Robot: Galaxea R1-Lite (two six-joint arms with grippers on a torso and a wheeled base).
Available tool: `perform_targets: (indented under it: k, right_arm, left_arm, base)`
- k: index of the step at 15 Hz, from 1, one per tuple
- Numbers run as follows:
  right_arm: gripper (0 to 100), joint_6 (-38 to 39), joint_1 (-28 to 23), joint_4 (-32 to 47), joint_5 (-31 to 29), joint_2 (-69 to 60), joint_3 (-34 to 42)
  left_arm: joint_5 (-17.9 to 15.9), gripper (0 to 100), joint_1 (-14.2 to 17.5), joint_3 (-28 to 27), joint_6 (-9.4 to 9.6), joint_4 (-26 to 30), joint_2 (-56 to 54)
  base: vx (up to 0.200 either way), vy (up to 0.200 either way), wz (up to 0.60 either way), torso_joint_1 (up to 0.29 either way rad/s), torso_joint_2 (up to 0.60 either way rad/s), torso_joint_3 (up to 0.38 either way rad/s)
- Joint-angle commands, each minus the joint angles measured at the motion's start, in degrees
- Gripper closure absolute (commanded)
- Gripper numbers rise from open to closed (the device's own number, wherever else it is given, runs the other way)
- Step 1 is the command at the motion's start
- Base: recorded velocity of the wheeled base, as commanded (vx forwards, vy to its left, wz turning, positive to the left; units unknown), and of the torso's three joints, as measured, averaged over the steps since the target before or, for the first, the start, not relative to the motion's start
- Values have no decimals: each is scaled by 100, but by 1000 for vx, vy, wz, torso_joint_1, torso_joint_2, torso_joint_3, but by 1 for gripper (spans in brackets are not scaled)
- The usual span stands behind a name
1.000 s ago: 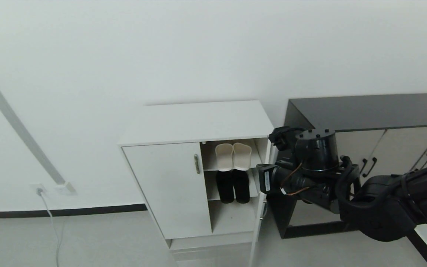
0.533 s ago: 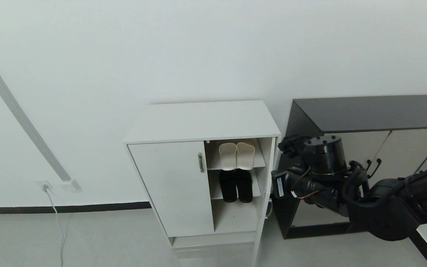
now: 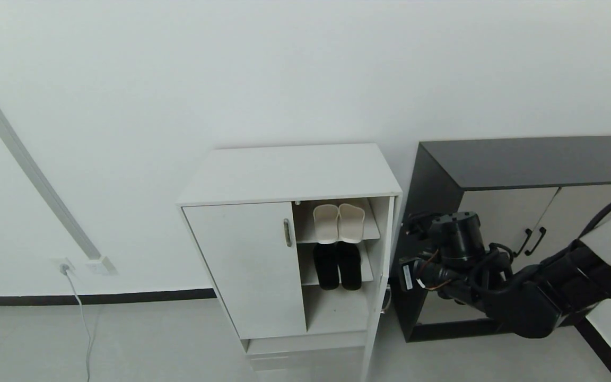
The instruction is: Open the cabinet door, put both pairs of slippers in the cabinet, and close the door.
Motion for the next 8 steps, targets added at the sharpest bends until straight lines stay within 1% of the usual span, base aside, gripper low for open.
perform_targets:
  k: [1,2,4,7,8]
  right_arm:
    - [100,-1,80,-90,25,425,-209]
    - [100,87,273,-398,86,592,-367]
    - [100,219,422,-1215,253,627,-376]
    - [100,271,475,-2165,324,434,-279]
    - [100,386,484,-2604,561,311,-165]
  left_arm:
    - [4,100,2,0,-1,-1,7]
    - [4,100,2,0,-1,-1,7]
    - [-4,100,2,0,8,-1,7]
    - [4,100,2,0,-1,-1,7]
    - [4,100,2,0,-10,-1,7]
  base:
    - [0,0,0,0,0,0]
    - [0,0,0,0,0,0]
    - [0,0,0,0,0,0]
    - [0,0,0,0,0,0]
    - [0,0,0,0,0,0]
